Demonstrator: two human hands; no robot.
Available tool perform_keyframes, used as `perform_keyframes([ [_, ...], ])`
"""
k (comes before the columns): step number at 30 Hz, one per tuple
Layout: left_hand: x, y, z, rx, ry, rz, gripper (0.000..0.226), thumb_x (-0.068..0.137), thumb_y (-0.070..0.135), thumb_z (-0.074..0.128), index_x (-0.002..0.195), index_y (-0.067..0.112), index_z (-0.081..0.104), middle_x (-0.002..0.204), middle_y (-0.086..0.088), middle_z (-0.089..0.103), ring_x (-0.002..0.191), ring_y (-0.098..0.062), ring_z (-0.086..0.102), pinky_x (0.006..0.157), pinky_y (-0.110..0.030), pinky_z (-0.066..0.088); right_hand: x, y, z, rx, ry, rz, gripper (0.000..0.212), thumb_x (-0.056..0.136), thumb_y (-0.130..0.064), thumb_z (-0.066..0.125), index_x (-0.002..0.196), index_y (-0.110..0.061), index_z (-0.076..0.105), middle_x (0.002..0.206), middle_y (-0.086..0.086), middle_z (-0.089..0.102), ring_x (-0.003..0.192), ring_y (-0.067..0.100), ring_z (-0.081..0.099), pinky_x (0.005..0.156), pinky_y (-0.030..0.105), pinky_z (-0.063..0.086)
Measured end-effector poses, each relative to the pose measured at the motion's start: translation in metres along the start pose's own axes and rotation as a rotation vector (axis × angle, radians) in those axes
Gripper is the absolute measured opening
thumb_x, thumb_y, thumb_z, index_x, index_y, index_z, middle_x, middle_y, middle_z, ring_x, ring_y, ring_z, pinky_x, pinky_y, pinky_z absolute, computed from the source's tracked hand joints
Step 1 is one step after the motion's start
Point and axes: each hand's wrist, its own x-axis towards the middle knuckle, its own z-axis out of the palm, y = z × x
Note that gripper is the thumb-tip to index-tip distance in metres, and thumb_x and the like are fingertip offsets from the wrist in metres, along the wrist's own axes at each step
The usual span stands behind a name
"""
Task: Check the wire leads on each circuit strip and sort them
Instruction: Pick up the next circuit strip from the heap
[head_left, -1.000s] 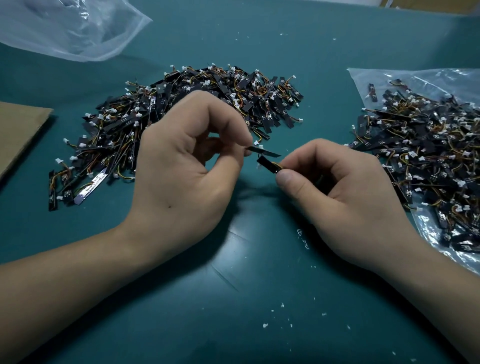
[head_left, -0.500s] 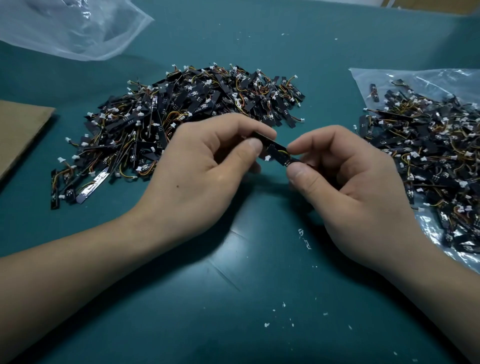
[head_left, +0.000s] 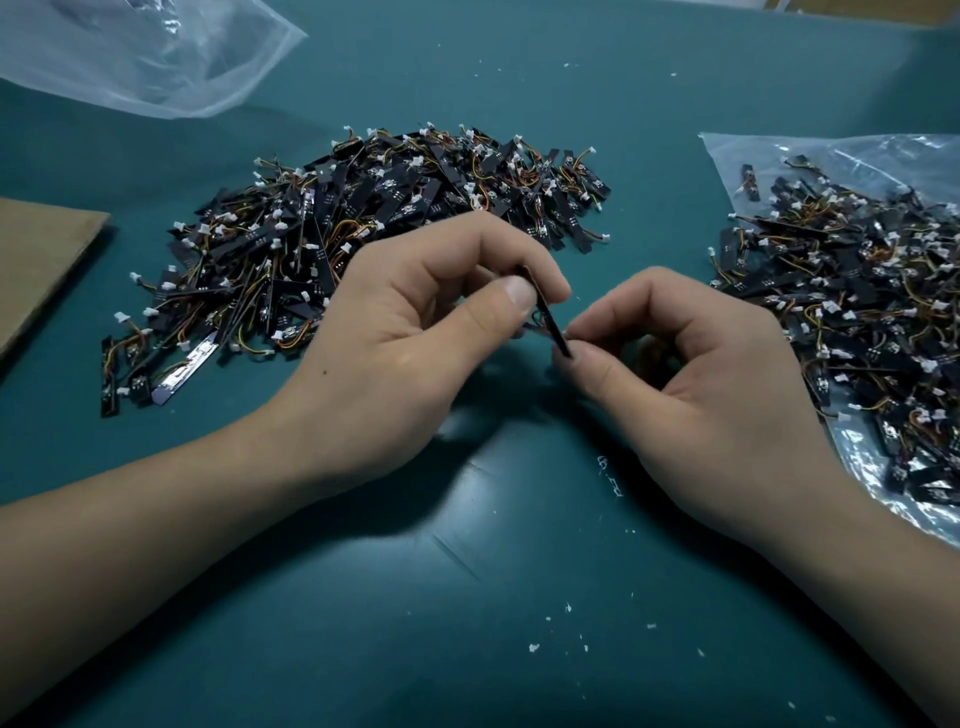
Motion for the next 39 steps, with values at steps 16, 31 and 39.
perform_keyframes([
  [16,0.001,0.000,0.001,0.339,0.186,-0.085,0.037,0.094,0.017,0.058,0.130,0.023,0.063,0.125,0.013,0.064,0.119,-0.006,0.057,0.101,-0.027,0.045,0.003,0.002,0.000,0.157,0.045,0.027,0.005,0.096,-0.025,0.066,0.092,-0.028,0.065,0.070,0.005,0.064,0.060,0.029,0.056,0.059,0.046,0.049],
  [31,-0.001,0.007,0.006,0.295,0.050,-0.058,0.011,0.095,0.017,0.061,0.093,0.013,0.071,0.084,0.006,0.070,0.081,-0.002,0.062,0.077,-0.010,0.042,0.002,-0.001,-0.003,0.150,-0.092,-0.009,0.024,0.098,-0.033,0.053,0.084,-0.021,0.067,0.066,-0.002,0.067,0.056,0.020,0.057,0.057,0.043,0.049],
  [39,-0.002,0.006,0.007,0.315,0.041,0.002,0.009,0.097,0.012,0.064,0.100,0.013,0.072,0.088,0.008,0.072,0.087,-0.014,0.069,0.080,-0.014,0.048,0.002,-0.001,-0.003,0.122,-0.097,-0.016,0.025,0.098,-0.030,0.055,0.076,-0.023,0.066,0.060,-0.003,0.063,0.054,0.020,0.058,0.057,0.037,0.047],
])
